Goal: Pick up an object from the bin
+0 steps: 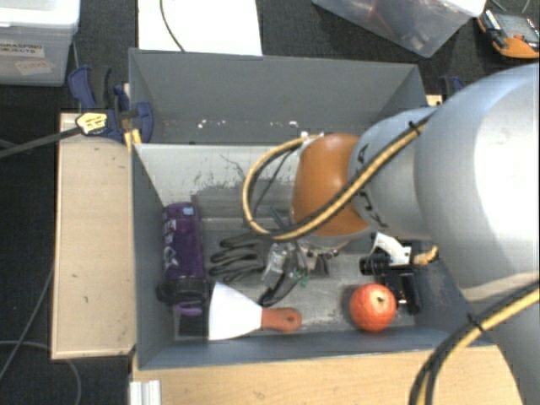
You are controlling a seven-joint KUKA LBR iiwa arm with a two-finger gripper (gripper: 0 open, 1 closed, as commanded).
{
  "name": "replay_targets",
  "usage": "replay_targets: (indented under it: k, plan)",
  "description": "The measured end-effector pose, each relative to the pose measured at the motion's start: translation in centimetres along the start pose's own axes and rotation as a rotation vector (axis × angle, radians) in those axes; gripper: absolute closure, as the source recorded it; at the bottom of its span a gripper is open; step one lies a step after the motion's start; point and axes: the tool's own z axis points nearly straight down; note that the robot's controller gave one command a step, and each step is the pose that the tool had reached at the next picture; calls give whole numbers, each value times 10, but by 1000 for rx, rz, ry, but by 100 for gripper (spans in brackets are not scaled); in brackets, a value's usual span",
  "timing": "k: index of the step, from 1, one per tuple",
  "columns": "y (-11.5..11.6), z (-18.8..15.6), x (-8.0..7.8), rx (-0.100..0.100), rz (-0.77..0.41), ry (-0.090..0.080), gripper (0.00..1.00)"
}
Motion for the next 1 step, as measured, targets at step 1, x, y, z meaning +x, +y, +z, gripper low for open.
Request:
replay_targets:
  k: [1]
  plan:
    - [23, -28, -11, -24, 86, -31, 100]
